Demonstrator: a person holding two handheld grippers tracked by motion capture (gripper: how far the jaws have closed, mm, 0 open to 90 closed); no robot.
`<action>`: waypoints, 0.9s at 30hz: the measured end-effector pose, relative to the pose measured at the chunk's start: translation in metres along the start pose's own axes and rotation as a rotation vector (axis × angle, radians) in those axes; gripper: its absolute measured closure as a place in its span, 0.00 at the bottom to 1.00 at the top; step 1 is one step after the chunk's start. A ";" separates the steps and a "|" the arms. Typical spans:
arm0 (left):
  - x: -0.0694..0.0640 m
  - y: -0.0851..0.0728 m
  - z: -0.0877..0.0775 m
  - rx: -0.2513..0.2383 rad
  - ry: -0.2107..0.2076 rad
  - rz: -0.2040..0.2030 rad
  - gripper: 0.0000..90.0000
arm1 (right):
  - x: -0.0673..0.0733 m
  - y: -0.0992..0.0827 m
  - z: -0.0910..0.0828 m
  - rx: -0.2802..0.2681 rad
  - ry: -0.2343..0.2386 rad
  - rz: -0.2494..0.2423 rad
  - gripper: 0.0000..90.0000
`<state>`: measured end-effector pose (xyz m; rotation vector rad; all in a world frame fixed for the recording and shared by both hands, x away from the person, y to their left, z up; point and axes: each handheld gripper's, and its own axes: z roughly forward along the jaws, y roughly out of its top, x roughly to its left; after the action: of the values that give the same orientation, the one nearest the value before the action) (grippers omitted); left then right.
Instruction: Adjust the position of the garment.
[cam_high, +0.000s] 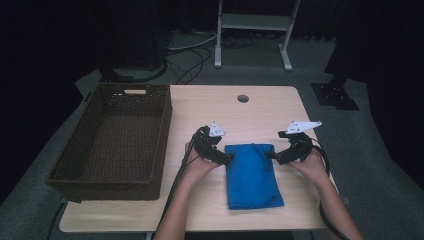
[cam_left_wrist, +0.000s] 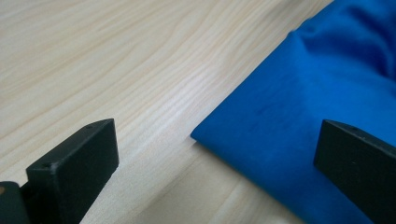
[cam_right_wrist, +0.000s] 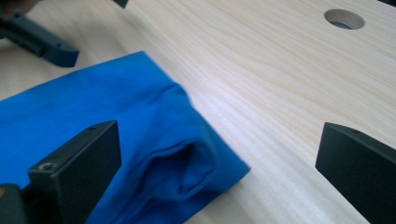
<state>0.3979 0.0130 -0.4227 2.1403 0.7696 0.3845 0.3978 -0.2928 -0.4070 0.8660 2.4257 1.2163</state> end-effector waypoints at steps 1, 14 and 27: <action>0.000 -0.001 0.002 0.012 0.008 0.007 0.00 | -0.003 -0.001 0.003 -0.001 -0.006 0.002 0.00; -0.002 0.000 0.019 0.120 0.134 0.107 0.00 | -0.024 -0.017 0.032 0.089 -0.086 0.007 0.00; 0.006 0.003 0.007 0.070 0.112 0.054 0.00 | -0.026 -0.014 0.040 0.099 -0.095 0.033 0.00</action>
<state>0.4071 0.0114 -0.4242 2.2234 0.7992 0.5168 0.4323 -0.2904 -0.4429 0.9732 2.4212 1.0489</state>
